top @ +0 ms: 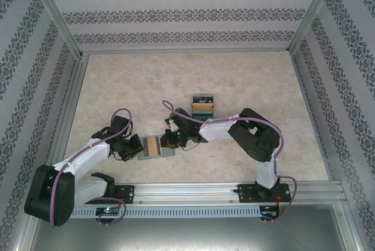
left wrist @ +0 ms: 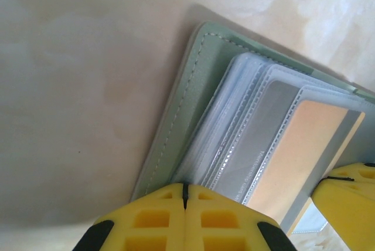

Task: Take the credit cards out of the card holder

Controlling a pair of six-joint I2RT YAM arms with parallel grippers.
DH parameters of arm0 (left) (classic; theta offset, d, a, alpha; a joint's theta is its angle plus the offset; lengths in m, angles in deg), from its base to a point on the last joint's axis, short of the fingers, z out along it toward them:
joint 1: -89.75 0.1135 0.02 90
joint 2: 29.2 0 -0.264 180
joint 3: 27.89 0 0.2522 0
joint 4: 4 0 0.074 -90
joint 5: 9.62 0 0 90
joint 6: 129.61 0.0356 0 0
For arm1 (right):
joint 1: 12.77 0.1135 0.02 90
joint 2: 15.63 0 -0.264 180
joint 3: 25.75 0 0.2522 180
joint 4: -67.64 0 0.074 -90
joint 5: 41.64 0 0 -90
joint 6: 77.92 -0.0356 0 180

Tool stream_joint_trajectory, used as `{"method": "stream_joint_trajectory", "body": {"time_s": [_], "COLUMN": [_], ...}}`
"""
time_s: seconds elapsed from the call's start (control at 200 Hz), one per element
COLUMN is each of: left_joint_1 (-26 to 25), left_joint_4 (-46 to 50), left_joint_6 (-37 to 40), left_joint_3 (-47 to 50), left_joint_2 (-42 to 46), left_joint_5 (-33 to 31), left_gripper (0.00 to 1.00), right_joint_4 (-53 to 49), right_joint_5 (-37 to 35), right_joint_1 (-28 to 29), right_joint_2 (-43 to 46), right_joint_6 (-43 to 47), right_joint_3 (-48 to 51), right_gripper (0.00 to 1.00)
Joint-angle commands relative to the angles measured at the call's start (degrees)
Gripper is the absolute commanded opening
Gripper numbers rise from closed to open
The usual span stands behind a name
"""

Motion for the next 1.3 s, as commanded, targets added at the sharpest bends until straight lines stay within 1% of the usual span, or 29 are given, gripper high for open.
{"method": "stream_joint_trajectory", "body": {"time_s": [0.0, 0.48, 0.57, 0.609, 0.664, 0.719, 0.824, 0.899, 0.939, 0.999, 1.099, 1.189, 1.294], "left_joint_1": [0.42, 0.35, 0.37, 0.37, 0.43, 0.36, 0.21, -0.47, -1.07, -1.83, -3.13, -4.24, -5.18], "left_joint_4": [3.98, 3.66, 4.63, 5.11, 5.21, 4.67, 2.30, -0.59, -2.34, -4.90, -8.90, -10.99, -10.91], "left_joint_6": [-0.57, 0.08, 1.44, 2.24, 2.84, 2.85, 1.34, 0.17, -0.25, -0.92, -1.86, -1.86, -1.45], "left_joint_3": [1.92, 0.97, -0.57, -1.56, -2.73, -3.41, -3.96, -3.80, -3.55, -3.22, -3.04, -3.64, -4.16], "left_joint_2": [-0.30, -1.59, -1.23, -0.62, 0.93, 2.82, 5.42, 5.78, 5.39, 4.03, 0.87, -1.74, -4.41], "left_joint_5": [-3.02, -2.93, -2.71, -2.44, -1.60, -0.68, 1.20, 2.79, 3.55, 4.64, 5.81, 6.03, 5.08], "left_gripper": [0.00, 0.00, 0.00, 0.05, 0.08, 0.14, 0.15, 0.14, 0.10, 0.06, 0.02, 0.00, 0.00], "right_joint_4": [-2.06, -0.75, -0.68, -0.76, -0.76, -0.69, -0.60, -0.56, -0.44, -0.34, -0.34, -0.34, -0.25], "right_joint_5": [-1.50, -0.87, 0.05, 0.16, 0.25, 0.33, 0.51, 0.51, 0.59, 0.51, 0.58, 0.51, 0.60], "right_joint_1": [-1.38, -3.71, -3.50, -3.41, -3.15, -2.97, -2.58, -2.42, -2.40, -2.31, -2.31, -2.22, -2.14], "right_joint_2": [0.86, 2.51, 2.05, 1.82, 1.30, 0.84, 0.10, -0.22, -0.31, -0.31, -0.38, -0.41, -0.58], "right_joint_6": [-0.54, -0.63, -0.43, -0.35, -0.35, -0.46, -0.61, -0.65, -0.74, -0.78, -0.83, -0.90, -0.87], "right_joint_3": [2.18, 5.11, 4.36, 4.01, 3.46, 2.98, 2.26, 2.02, 2.02, 2.02, 2.06, 2.02, 1.97], "right_gripper": [0.00, 0.00, 0.00, 0.00, 0.00, 0.00, 0.00, 0.00, 0.00, 0.00, 0.00, 0.00, 0.01]}}
